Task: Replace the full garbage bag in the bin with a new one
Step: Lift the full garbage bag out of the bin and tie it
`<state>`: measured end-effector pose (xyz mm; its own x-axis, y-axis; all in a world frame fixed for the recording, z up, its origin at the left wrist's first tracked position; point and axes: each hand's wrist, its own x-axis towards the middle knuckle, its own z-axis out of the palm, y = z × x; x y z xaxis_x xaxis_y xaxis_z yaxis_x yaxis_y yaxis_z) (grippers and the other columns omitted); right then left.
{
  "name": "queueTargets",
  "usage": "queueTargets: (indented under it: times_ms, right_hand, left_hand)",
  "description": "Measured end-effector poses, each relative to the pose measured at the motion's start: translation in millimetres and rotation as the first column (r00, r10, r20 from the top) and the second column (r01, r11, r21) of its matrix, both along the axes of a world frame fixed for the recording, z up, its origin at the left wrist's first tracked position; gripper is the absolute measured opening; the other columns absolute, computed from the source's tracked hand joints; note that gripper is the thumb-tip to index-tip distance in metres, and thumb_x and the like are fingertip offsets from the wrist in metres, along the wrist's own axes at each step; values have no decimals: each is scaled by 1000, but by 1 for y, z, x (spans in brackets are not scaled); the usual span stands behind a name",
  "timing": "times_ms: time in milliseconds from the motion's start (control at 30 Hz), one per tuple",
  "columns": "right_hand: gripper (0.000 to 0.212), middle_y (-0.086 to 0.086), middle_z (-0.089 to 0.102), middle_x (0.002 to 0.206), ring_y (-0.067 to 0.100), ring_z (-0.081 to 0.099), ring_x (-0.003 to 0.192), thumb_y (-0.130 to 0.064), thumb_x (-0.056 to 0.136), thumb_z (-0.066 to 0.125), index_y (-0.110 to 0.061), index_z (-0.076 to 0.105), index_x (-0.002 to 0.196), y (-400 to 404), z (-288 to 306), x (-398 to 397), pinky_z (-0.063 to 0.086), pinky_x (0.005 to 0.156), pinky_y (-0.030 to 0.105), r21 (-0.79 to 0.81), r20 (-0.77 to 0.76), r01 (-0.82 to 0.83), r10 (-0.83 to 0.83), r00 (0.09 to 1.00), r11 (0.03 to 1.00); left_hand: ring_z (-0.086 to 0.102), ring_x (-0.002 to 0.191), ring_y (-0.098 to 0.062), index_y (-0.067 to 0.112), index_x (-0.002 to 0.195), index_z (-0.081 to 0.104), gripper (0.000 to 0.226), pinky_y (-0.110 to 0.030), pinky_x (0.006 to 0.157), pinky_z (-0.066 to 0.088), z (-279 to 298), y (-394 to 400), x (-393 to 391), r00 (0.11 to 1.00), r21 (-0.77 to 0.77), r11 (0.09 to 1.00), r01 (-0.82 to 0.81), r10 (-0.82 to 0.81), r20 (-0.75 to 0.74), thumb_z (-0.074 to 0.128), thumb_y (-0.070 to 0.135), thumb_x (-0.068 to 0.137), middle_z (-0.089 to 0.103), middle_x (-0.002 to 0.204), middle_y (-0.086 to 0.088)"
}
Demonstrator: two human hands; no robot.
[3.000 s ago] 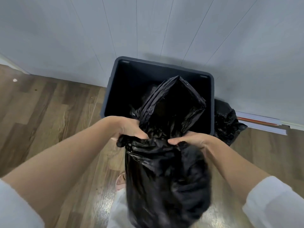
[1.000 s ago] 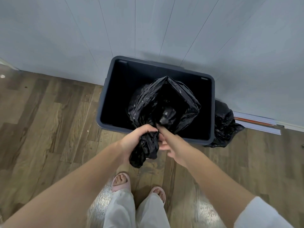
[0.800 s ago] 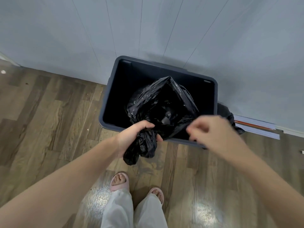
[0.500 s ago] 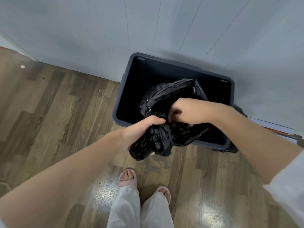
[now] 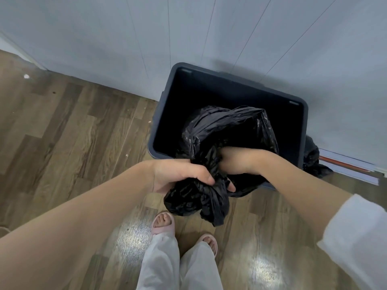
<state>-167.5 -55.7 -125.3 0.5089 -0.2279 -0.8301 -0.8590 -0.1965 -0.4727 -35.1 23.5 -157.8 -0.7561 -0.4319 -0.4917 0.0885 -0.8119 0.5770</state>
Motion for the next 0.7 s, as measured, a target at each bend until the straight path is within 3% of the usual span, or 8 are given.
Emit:
queueTargets:
  times_ms: [133, 200, 267, 333, 467, 533, 600, 700]
  right_hand:
    - [40, -4, 63, 46, 12, 54, 61, 3, 91, 38, -8, 57, 57, -13, -4, 3, 36, 46, 17, 123, -261, -143, 171, 950, 982]
    - [31, 15, 63, 113, 25, 55, 106, -4, 98, 30, -4, 57, 113, -20, -8, 1, 35, 57, 23, 78, -330, -86, 108, 938, 993]
    - [44, 15, 31, 149, 25, 33, 135, -14, 100, 26, -4, 22, 143, -19, -5, -2, 41, 76, 20, 71, -343, 31, -5, 939, 997]
    - [44, 12, 27, 150, 26, 31, 136, -13, 100, 26, -3, 23, 143, -19, -9, -8, 32, 91, 21, -14, -357, 115, -112, 927, 993]
    - [34, 12, 49, 127, 16, 42, 109, -7, 99, 26, -1, 47, 125, -16, -7, -18, 32, 86, 24, -171, -297, 181, -226, 928, 969]
    - [31, 9, 51, 117, 16, 39, 112, -8, 99, 26, -4, 51, 118, -14, -8, -23, 35, 90, 26, -187, -235, 245, -286, 929, 951]
    - [35, 16, 45, 136, 23, 38, 126, -9, 99, 25, -2, 42, 129, -10, -12, -26, 34, 97, 26, -242, -184, 303, -350, 919, 922]
    - [33, 8, 56, 107, 17, 41, 113, -6, 99, 24, -7, 56, 97, -2, -15, -29, 38, 89, 19, -228, -83, 407, -434, 897, 885]
  left_hand:
    - [68, 90, -6, 30, 99, 68, 35, -19, 81, 54, 2, -5, -8, 992, -116, 989, -89, 98, 78, 68, 22, 65, 74, 92, 11]
    - [65, 93, 1, 37, 104, 62, 42, -14, 84, 53, 3, -9, -9, 971, -194, 968, -161, 190, 145, 65, 13, 70, 71, 96, 17]
    - [62, 103, -2, 37, 113, 54, 53, -17, 91, 51, -1, -14, -9, 944, -241, 953, -187, 242, 225, 66, 11, 68, 66, 108, 12]
    - [62, 97, -11, 31, 111, 54, 47, -19, 84, 50, -5, -18, -9, 899, -287, 951, -113, 222, 379, 68, 9, 71, 65, 106, 3]
    - [52, 67, -20, 31, 61, 42, 32, -18, 56, 41, -14, -19, -23, 684, -457, 887, 66, 294, 668, 59, 10, 78, 59, 67, -2]
    - [58, 88, -28, 22, 77, 54, 11, -28, 70, 46, -14, -19, -32, 584, -479, 878, 2, 387, 713, 58, 11, 79, 66, 96, -18]
    - [57, 106, -35, 5, 111, 55, 28, -18, 64, 41, -15, -20, -35, 457, -488, 871, -51, 455, 764, 55, 3, 83, 60, 117, -22]
    - [55, 96, -34, -3, 115, 52, 32, -12, 53, 26, -18, -19, -32, 400, -461, 886, 45, 406, 821, 54, 2, 84, 60, 116, -22]
